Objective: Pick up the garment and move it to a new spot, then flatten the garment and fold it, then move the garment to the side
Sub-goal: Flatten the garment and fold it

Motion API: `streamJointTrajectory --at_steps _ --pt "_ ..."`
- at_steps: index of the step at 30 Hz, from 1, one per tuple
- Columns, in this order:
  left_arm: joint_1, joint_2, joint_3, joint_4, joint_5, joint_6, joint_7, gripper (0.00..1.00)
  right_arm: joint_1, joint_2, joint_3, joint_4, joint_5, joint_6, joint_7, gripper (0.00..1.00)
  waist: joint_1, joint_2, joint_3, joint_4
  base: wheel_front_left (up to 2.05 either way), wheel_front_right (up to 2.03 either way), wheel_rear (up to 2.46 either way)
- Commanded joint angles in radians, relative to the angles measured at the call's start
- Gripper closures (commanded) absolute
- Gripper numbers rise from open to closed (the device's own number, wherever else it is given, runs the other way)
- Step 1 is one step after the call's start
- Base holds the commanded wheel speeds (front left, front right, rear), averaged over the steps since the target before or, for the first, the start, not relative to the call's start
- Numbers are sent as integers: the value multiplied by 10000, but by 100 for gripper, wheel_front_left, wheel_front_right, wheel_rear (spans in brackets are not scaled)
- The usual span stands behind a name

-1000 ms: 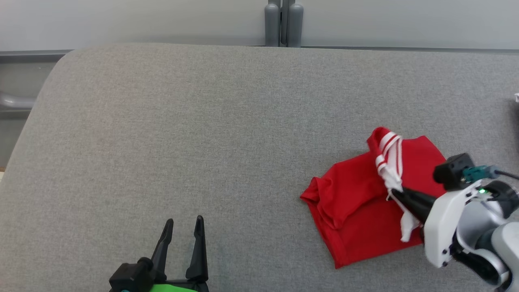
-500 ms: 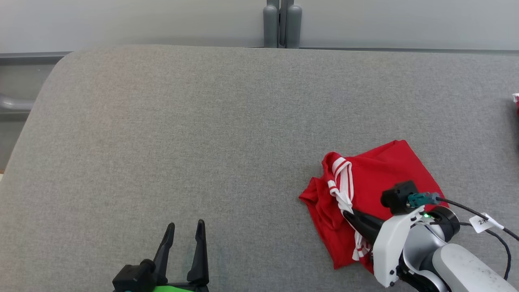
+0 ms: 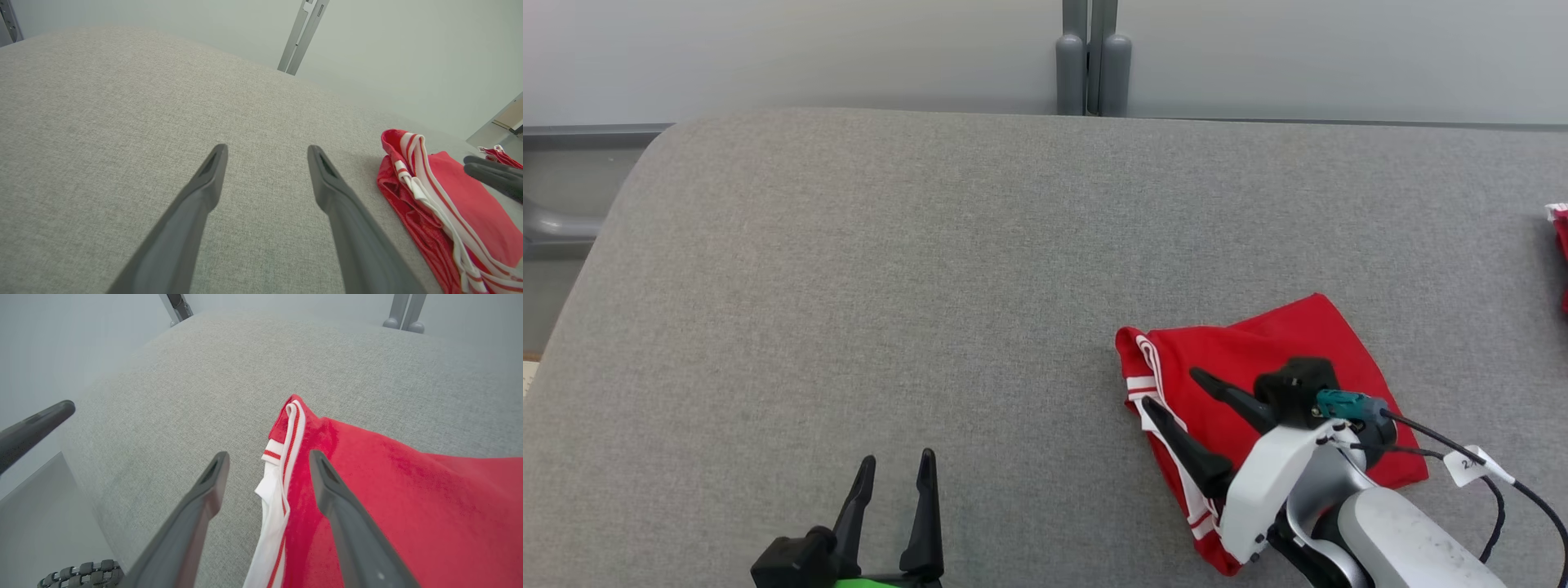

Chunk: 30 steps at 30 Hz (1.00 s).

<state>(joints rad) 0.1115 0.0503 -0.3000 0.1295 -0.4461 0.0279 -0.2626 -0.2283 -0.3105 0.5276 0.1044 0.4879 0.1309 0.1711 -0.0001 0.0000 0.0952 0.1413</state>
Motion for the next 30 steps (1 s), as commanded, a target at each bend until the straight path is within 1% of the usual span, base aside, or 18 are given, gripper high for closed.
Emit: streamJointTrajectory --at_steps 1,4,7,9,10,12,15,16,21,23,27,30 --pt "146 9 62 -41 -76 20 -25 0 208 158 -69 -156 39 -5 -468 0 1 0 -96 0 0 0 0" --pt "295 9 262 -96 -25 42 -25 0 570 263 -218 -462 95 -9 -1543 0 1 0 -293 -94 0 0 0" --pt "420 10 503 -180 174 -11 -25 0 1000 157 -588 -501 -310 -9 -2578 0 1 0 -572 -272 0 0 0" --pt "481 9 673 -273 406 -77 -25 0 1219 -110 -976 -327 -1032 -9 -3318 0 1 0 -750 -399 0 0 0" --pt "535 12 761 -323 580 -90 -25 0 1334 -268 -1238 -154 -1587 -9 -3654 0 1 0 -849 -462 0 0 0" --pt "643 12 932 -421 854 -128 -25 0 1634 -174 -1815 124 -2176 -8 -4097 0 1 0 -1005 -567 0 0 0" --pt "722 13 1154 -456 1294 -197 -25 0 1953 -157 -2799 488 -2850 -13 -4334 0 1 0 -1169 -657 0 0 0" --pt "730 13 1229 -435 1401 -224 -25 0 2056 -58 -3214 497 -3000 -11 -4364 0 1 0 -1224 -673 0 0 0" --pt "668 15 1516 -36 1904 -563 -25 0 2790 370 -4991 182 -3594 -11 -4361 0 1 0 -1378 -654 0 0 0" --pt "531 18 1578 170 2192 -727 -25 0 2980 582 -5534 63 -3744 -10 -4363 0 1 0 -1403 -669 0 0 0" --pt "348 16 1627 486 2356 -912 -25 0 3433 971 -6368 187 -4014 -10 -4363 0 1 0 -1440 -791 0 0 0" --pt "337 16 1650 565 2280 -922 -25 0 3592 1121 -6524 347 -4070 -10 -4364 0 1 0 -1470 -916 0 0 0"
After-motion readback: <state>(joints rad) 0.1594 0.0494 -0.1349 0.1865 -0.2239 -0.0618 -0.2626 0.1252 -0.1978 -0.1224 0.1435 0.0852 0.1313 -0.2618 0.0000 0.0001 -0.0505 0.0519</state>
